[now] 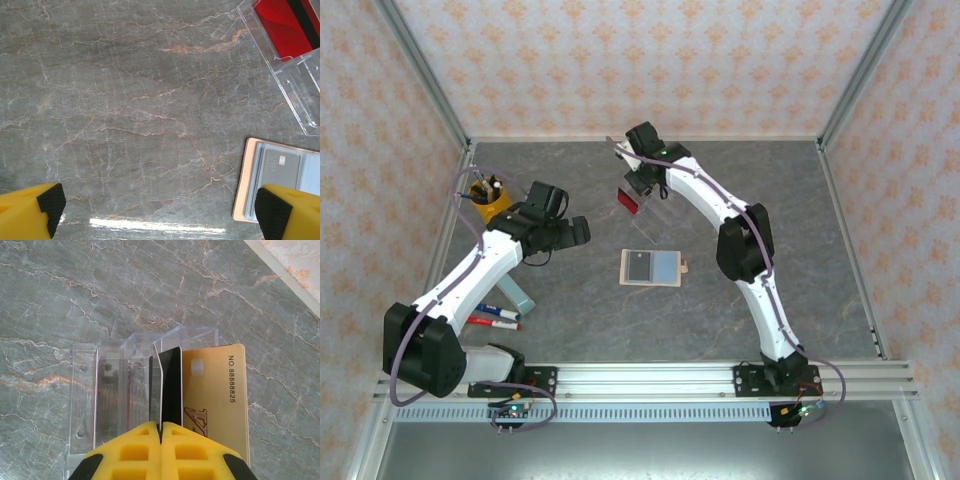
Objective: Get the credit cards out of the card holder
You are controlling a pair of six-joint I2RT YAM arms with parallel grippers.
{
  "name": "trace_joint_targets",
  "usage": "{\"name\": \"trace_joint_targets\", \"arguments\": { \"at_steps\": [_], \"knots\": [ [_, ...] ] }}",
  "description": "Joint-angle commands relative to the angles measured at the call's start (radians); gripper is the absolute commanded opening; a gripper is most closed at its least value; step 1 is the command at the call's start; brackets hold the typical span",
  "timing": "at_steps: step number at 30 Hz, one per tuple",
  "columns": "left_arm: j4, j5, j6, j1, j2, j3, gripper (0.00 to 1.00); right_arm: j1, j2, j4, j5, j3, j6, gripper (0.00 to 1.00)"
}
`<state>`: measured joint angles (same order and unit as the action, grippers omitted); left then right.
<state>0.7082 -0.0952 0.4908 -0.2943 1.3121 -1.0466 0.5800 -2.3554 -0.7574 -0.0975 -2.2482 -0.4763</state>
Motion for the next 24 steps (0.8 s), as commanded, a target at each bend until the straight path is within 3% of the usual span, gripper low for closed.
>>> {"name": "trace_joint_targets", "arguments": {
  "at_steps": [1,17,24],
  "knots": [
    [0.028,0.026,-0.020,0.007,0.012,-0.001,1.00,-0.008,-0.008,-0.039,0.051,-0.042,-0.015,0.07],
    [0.028,0.014,-0.015,0.007,0.018,-0.001,1.00,-0.008,0.003,-0.053,0.110,-0.105,0.095,0.18],
    [0.033,0.000,0.006,0.010,0.020,-0.003,1.00,-0.007,0.157,-0.057,0.029,0.005,0.271,0.35]
  ]
}}
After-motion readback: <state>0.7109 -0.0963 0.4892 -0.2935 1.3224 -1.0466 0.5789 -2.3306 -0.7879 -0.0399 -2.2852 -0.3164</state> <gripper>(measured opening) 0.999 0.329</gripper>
